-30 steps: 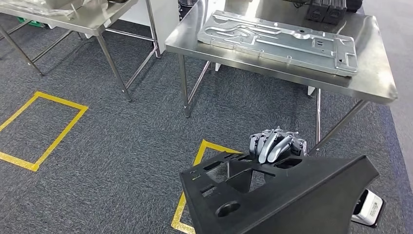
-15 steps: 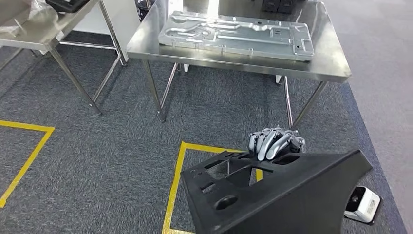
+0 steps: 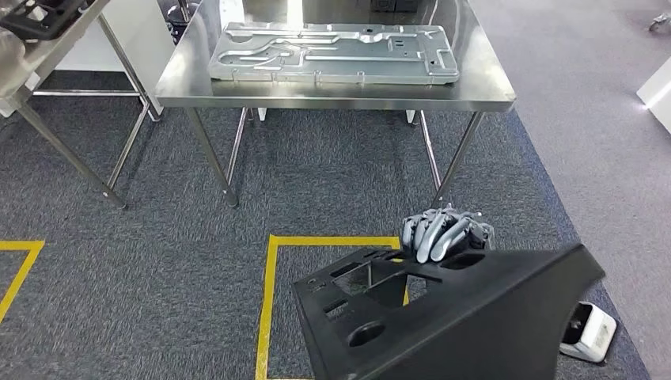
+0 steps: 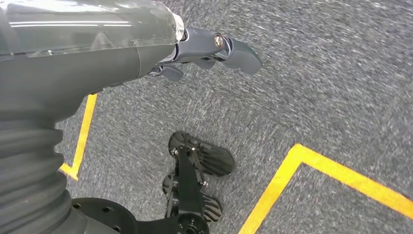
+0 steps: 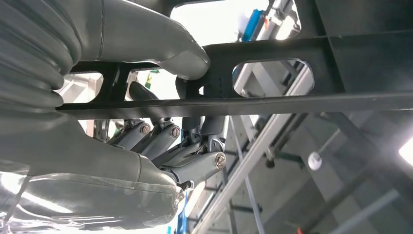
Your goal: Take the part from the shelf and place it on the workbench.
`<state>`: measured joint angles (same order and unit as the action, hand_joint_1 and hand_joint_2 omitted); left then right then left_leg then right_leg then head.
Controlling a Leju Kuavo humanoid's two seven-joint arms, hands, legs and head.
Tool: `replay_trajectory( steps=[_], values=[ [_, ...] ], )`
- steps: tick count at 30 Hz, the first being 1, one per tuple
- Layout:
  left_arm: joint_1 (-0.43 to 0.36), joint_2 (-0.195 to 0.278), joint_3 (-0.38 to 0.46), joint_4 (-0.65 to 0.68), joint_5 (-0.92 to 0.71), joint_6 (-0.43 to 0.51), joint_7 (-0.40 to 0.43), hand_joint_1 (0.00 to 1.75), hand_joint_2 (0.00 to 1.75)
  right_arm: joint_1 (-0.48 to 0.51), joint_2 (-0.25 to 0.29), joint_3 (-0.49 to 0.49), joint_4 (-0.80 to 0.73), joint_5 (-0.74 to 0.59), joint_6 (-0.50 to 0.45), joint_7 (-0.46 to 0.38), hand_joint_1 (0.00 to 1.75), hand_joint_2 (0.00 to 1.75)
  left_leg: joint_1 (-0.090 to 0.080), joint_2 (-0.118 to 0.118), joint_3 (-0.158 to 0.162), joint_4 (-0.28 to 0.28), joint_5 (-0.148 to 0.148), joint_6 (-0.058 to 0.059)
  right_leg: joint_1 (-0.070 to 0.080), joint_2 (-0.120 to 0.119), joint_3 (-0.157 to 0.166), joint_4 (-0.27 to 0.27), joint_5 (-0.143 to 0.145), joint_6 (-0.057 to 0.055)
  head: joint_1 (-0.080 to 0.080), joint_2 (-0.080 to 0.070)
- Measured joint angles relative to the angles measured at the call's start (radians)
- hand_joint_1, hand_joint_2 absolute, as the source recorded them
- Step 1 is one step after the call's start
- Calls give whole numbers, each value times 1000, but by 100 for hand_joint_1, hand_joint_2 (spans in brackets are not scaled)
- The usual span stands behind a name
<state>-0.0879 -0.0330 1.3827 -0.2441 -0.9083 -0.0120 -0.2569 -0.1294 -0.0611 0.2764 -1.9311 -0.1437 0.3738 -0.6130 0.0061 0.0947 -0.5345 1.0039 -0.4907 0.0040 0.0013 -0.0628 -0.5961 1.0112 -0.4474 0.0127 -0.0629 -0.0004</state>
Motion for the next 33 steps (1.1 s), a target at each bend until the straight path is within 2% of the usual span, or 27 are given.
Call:
replay_trajectory(
  steps=[2, 3, 4, 5, 6, 7, 8, 9, 10, 12, 14, 15, 17, 19, 20, 22, 23, 24, 25, 26, 27, 29, 30, 33],
  values=[
    [-3, 0, 0, 0, 1, 1, 0, 0, 175, 0, 0, 0, 0, 0, -6, 0, 168, 175, 1, 14, 5, -1, -5, -12, 0, 25, -1, -3, 3, -9, 0, 0],
    [-4, 0, 1, 0, 1, 2, -1, 0, 175, -1, 0, 1, -1, 0, -8, 0, 168, 175, 2, 5, 5, 7, -13, -17, -2, 36, 1, -7, 6, -15, 0, 0],
    [-4, 0, 1, 0, 2, 2, -2, 0, 175, -2, 0, 1, -1, 0, -9, 0, 168, 175, 4, -14, -4, 31, -31, -22, -5, 47, 3, -11, 8, -22, 0, 0],
    [-4, 0, 1, 0, 2, 2, -2, 0, 175, -4, 1, 2, -2, 0, -10, 0, 168, 175, 6, -38, -21, 72, -57, -25, -8, 55, 6, -15, 11, -27, 0, 0],
    [-2, 0, 2, 0, 2, 2, -3, 0, 175, -5, 1, 2, -1, 0, -11, 0, 168, 175, 7, -62, -50, 137, -90, -27, -7, 64, 6, -15, 11, -31, 0, 0],
    [0, 0, 3, 0, 2, 2, -3, 0, 175, -5, 1, 3, -1, 3, -15, 1, 168, 175, 7, -76, -86, 209, -120, -28, -5, 72, 6, -15, 11, -34, 0, 0],
    [2, 0, 3, 0, 3, 2, -3, 0, 175, -4, 1, 3, -1, 8, -20, 1, 168, 175, 7, -83, -117, 266, -137, -28, -4, 82, 6, -14, 10, -35, 0, 0],
    [4, 1, 4, 0, 3, 1, -3, 0, 175, -4, 1, 3, 0, 15, -26, 2, 168, 175, 7, -87, -137, 295, -135, -28, -3, 91, 6, -13, 9, -36, 0, 0],
    [5, 1, 4, 0, 4, 0, -2, 0, 175, -3, 1, 3, 0, 21, -32, 2, 168, 175, 7, -88, -135, 278, -110, -27, -2, 99, 8, -12, 8, -36, 0, 0],
    [4, 1, 4, 0, 4, -5, -2, 0, 175, -3, 1, 3, 0, 30, -39, 2, 168, 175, 7, -91, -84, 145, -30, -22, -2, 111, 13, -8, 4, -32, 0, 0],
    [2, 2, 5, 0, 4, -12, -1, 0, 175, -2, 1, 3, 0, 33, -43, 2, 168, 175, 3, -97, -36, 34, 15, -13, 0, 118, 14, -4, 0, -24, 0, 0],
    [1, 3, 5, 0, 5, -16, 0, 0, 175, -1, 1, 3, 0, 35, -44, 1, 168, 175, 1, -100, -28, 14, 19, -6, 1, 119, 14, -3, -1, -19, 0, 0],
    [0, 3, 5, 0, 5, -24, 2, 0, 175, 3, 1, 3, -1, 36, -44, 1, 168, 175, 0, -99, -27, 10, 21, 6, 0, 121, 12, -3, -1, -7, 0, 0],
    [-1, 4, 5, 0, 5, -29, 2, 0, 175, 6, 1, 3, -2, 37, -44, 0, 168, 175, 2, -95, -25, 2, 28, 20, -1, 107, 3, 20, -20, 3, 0, 0],
    [-1, 4, 5, 0, 6, -31, 2, 0, 175, 7, 1, 3, -2, 38, -44, 0, 168, 175, 3, -92, -24, -1, 30, 25, -1, 97, -14, 58, -44, 7, 0, 0],
    [0, 5, 6, 0, 6, -33, 2, 0, 175, 11, 1, 3, -3, 38, -44, 0, 168, 175, 2, -87, -25, -2, 30, 31, -5, 78, -76, 188, -109, 12, 0, 0],
    [1, 5, 6, 0, 6, -34, 2, 0, 175, 15, 1, 3, -3, 38, -44, -1, 168, 175, 1, -84, -26, -2, 30, 32, -8, 75, -107, 250, -132, 15, 0, 0],
    [1, 6, 7, 0, 6, -35, 2, 0, 175, 18, 1, 3, -3, 39, -44, -1, 168, 175, 1, -82, -26, -1, 29, 31, -11, 73, -125, 285, -138, 17, 0, 0],
    [1, 6, 8, 0, 7, -36, 2, 0, 175, 20, 1, 3, -3, 39, -44, -1, 168, 175, 1, -80, -26, -1, 29, 31, -13, 71, -123, 279, -123, 18, 0, 0],
    [1, 6, 9, 0, 7, -37, 2, 0, 175, 22, 1, 3, -3, 39, -44, -1, 168, 175, 1, -79, -24, -1, 28, 29, -15, 69, -99, 231, -92, 18, 0, 0],
    [1, 6, 9, 0, 7, -38, 2, 0, 175, 22, 1, 3, -3, 39, -43, -1, 168, 175, 1, -79, -22, -1, 26, 27, -15, 63, -59, 155, -55, 16, 0, 0],
    [0, 6, 10, 0, 7, -41, 1, 0, 175, 21, 1, 3, -3, 39, -42, -1, 168, 175, -2, -78, -20, 1, 23, 19, -10, 52, 4, 29, -12, 9, 0, 0],
    [0, 6, 10, 0, 7, -42, 1, 0, 175, 21, 1, 3, -3, 39, -41, -2, 168, 175, -3, -78, -20, 1, 22, 13, -7, 50, 17, 1, -8, 5, 0, 0],
    [0, 6, 10, 0, 8, -42, -1, 0, 175, 21, 1, 3, -3, 38, -40, -2, 168, 175, -2, -75, -18, 1, 18, -5, -6, 57, 19, -10, -7, -11, 0, 0]
  ],
)
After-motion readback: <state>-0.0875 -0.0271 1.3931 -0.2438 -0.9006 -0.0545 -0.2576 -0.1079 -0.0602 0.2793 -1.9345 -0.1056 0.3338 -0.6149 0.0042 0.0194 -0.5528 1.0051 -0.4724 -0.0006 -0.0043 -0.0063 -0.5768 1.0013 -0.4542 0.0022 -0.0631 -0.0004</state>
